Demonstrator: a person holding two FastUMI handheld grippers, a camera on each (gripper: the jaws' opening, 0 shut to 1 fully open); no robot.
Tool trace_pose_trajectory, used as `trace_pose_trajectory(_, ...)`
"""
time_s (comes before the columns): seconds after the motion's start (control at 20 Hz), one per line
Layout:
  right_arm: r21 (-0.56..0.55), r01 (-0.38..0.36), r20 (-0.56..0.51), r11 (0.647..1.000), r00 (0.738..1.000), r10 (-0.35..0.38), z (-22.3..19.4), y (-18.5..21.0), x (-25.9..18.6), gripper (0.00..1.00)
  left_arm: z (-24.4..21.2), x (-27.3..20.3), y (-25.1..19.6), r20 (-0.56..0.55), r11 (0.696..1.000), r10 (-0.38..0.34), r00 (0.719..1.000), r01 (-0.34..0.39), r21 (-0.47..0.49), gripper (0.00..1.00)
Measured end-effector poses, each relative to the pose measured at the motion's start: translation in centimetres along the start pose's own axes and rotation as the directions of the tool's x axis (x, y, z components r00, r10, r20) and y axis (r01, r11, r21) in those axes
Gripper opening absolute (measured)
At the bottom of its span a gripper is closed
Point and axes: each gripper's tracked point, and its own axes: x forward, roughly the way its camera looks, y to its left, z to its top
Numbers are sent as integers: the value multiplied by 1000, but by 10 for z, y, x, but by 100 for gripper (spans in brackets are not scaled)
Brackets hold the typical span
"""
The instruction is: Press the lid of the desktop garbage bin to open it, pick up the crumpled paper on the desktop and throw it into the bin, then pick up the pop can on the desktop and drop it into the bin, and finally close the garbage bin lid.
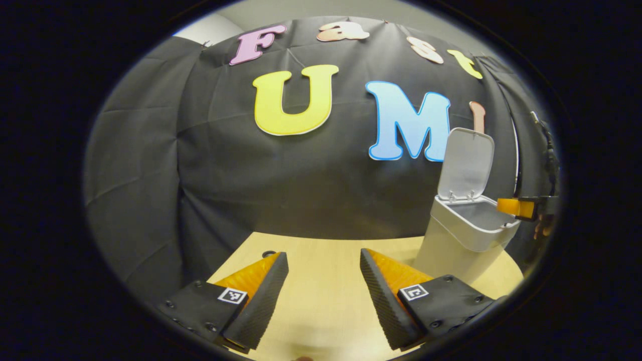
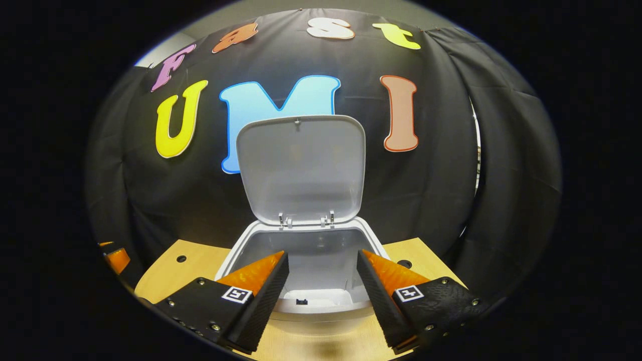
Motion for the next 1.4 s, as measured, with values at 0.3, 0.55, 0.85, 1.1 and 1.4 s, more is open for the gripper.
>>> trace_pose_trajectory(0.3,9,-9,59,1000,998,9,38,7,-9,88,-7,-1,-9,-12,999,-31,999,32,6,98)
trace_pose_trajectory(0.55,9,-13,151,1000,989,11,98,11,-7,88,-4,0,-13,-12,999,-48,999,48,-7,98)
trace_pose_trajectory(0.85,-3,-23,243,1000,970,24,163,20,11,87,2,-4,-2,-4,999,-32,999,32,-5,95)
trace_pose_trajectory(1.1,-23,-29,292,999,956,35,201,29,32,87,4,-11,4,-1,1000,-13,1000,13,-6,95)
trace_pose_trajectory(1.4,-26,-24,291,999,956,30,212,29,60,87,3,-15,14,-1,1000,18,1000,-18,-4,95)
